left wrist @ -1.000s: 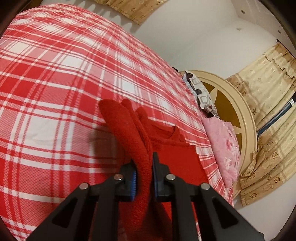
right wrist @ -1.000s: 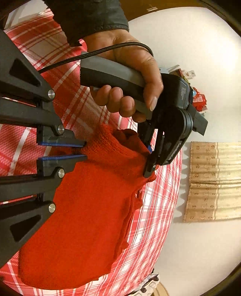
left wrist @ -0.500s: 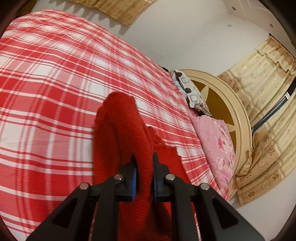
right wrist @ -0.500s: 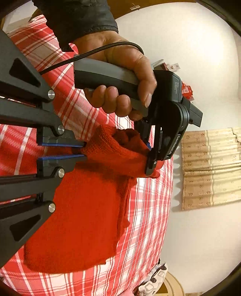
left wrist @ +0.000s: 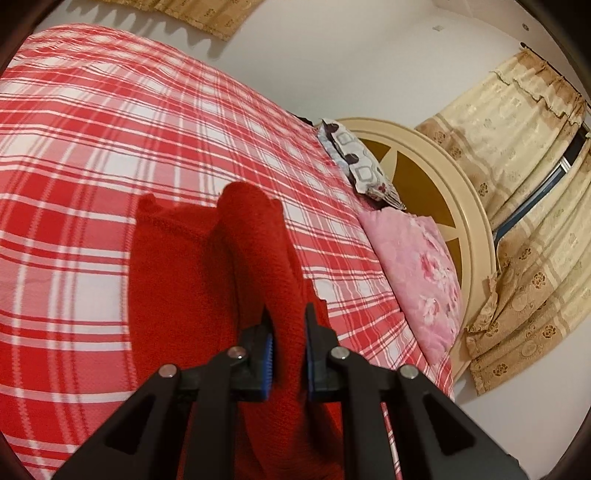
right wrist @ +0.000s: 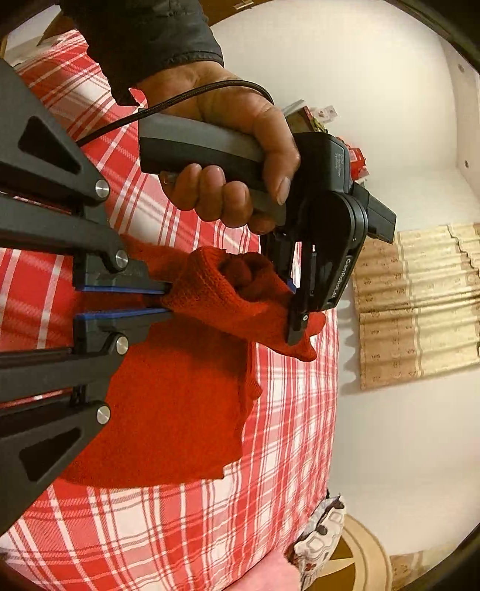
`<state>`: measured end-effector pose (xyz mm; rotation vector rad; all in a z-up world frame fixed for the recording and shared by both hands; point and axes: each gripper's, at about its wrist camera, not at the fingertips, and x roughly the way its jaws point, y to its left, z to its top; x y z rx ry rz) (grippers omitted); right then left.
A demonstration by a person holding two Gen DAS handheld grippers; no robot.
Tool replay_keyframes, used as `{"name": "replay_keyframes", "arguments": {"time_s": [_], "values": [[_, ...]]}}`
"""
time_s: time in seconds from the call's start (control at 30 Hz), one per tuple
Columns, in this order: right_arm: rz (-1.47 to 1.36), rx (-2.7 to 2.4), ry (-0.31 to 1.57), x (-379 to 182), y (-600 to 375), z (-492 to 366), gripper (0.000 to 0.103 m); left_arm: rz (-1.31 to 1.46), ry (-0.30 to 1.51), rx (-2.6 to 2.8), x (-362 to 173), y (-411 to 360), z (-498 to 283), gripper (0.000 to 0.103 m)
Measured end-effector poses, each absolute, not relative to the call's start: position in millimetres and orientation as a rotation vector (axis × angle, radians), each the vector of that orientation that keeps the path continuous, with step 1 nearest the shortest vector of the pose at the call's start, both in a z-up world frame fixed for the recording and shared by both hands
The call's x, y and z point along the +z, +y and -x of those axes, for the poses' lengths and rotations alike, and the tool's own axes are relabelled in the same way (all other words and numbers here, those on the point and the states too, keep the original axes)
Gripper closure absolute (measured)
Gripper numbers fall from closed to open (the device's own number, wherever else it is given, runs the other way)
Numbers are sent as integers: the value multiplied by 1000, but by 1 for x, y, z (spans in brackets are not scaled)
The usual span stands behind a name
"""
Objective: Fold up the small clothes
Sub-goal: 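Lift the held side with the left gripper and fold it across the sweater, then open the left gripper to release the folded side onto the sweater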
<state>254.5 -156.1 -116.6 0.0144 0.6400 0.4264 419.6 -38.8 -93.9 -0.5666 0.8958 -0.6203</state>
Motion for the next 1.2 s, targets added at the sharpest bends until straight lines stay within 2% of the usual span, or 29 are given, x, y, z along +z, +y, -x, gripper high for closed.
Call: {"name": "replay_keyframes", "arguments": {"time_s": [0.47, 1.0, 1.2], "values": [[-72, 369, 659, -119, -209, -245, 97, 521, 927, -708, -92, -92, -420, 89], [-160, 316, 735, -142, -246, -240, 97, 422, 997, -727, -113, -143, -421, 89], [-230, 303, 771, -154, -261, -241, 97, 297, 970, -737, -112, -163, -413, 89]]}}
